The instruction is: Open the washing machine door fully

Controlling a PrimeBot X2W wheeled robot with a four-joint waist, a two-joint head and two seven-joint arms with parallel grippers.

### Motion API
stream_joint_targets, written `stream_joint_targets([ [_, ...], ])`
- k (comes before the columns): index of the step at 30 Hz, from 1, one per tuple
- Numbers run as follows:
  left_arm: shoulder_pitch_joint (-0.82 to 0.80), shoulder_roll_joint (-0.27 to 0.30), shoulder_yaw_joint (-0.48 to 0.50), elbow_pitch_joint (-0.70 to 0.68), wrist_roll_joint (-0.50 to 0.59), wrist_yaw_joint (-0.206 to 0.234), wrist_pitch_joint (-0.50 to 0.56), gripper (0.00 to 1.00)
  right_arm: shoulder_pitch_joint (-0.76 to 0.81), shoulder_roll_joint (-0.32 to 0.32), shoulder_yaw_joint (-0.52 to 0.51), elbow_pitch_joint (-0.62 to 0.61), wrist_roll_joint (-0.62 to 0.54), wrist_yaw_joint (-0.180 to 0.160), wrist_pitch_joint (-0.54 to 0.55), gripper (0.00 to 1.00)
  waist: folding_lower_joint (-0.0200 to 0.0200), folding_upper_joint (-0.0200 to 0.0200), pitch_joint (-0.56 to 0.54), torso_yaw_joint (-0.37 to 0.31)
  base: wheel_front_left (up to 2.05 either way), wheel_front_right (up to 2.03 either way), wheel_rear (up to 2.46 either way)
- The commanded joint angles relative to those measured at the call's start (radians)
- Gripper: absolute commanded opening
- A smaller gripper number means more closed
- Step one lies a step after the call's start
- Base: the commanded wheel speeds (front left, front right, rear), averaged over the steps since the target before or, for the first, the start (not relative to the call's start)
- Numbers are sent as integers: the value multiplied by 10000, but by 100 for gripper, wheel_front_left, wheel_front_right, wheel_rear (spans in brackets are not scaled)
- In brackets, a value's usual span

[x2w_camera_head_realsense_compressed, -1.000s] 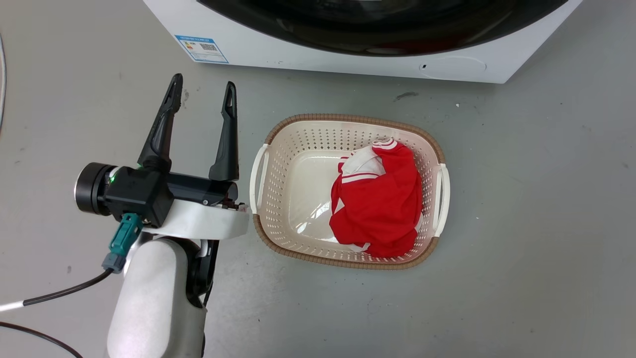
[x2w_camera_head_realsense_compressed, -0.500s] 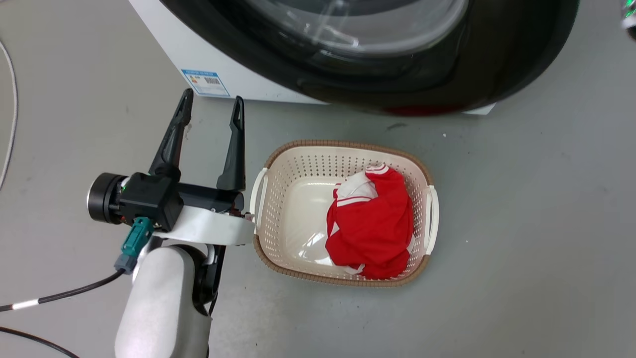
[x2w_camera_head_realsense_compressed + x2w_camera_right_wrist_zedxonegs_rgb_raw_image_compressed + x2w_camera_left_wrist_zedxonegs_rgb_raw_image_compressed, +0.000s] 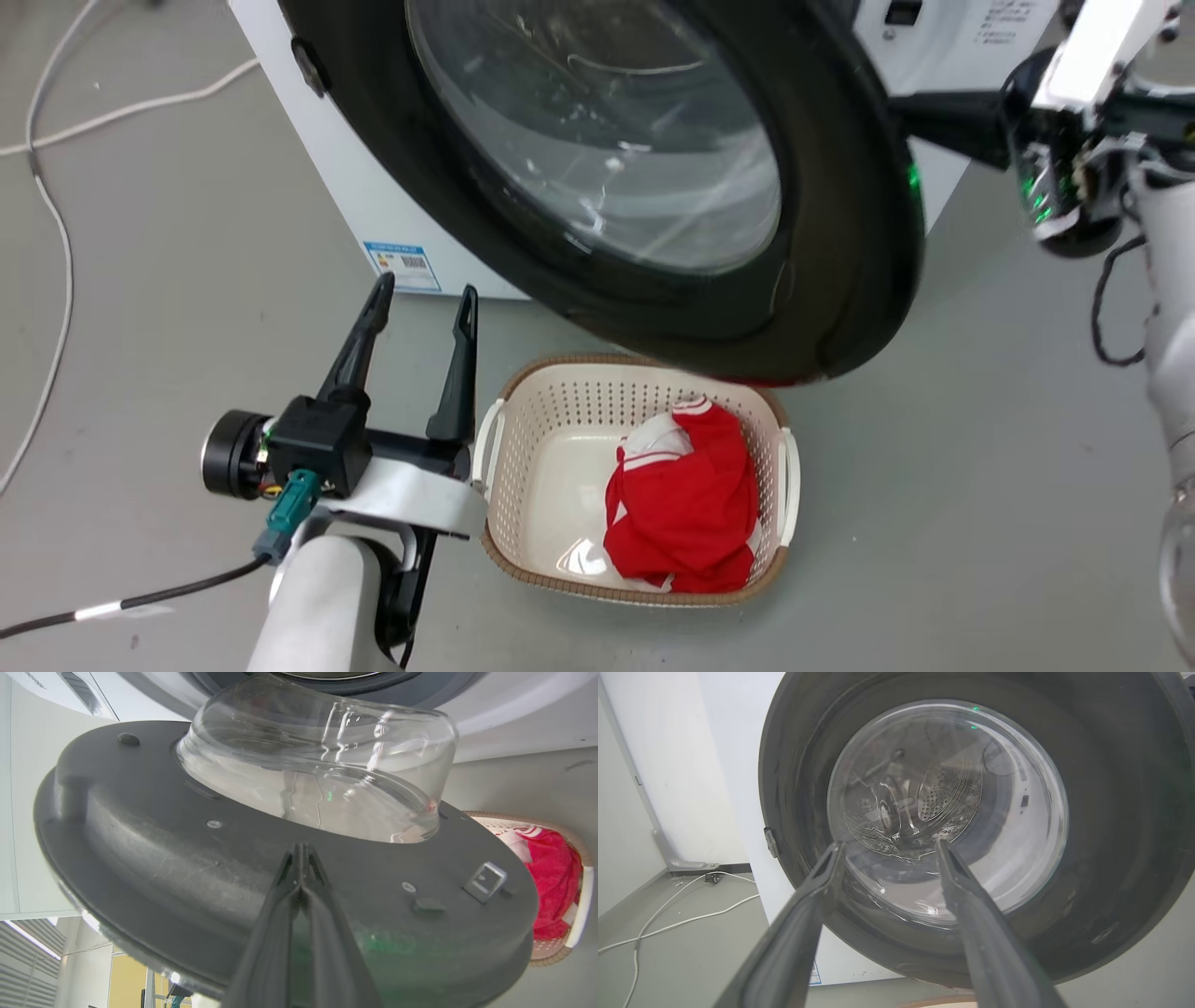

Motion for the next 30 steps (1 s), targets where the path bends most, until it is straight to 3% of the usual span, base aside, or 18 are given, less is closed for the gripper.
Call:
stream_joint_targets([
  [1,287,-8,2,57,46,-52,-25,100,515,263,59,-187,92,0,126,0,1,0,-478,-74,0,0,0],
  [21,1316,0,-424,378,-52,-243,-25,100,3381,1352,699,-2031,1139,0,730,0,1,0,-1705,3,0,0,0],
  [30,1374,-6,-403,373,-146,-159,-25,100,4165,1366,1975,-2910,2539,0,664,0,1,0,-1779,58,0,0,0],
])
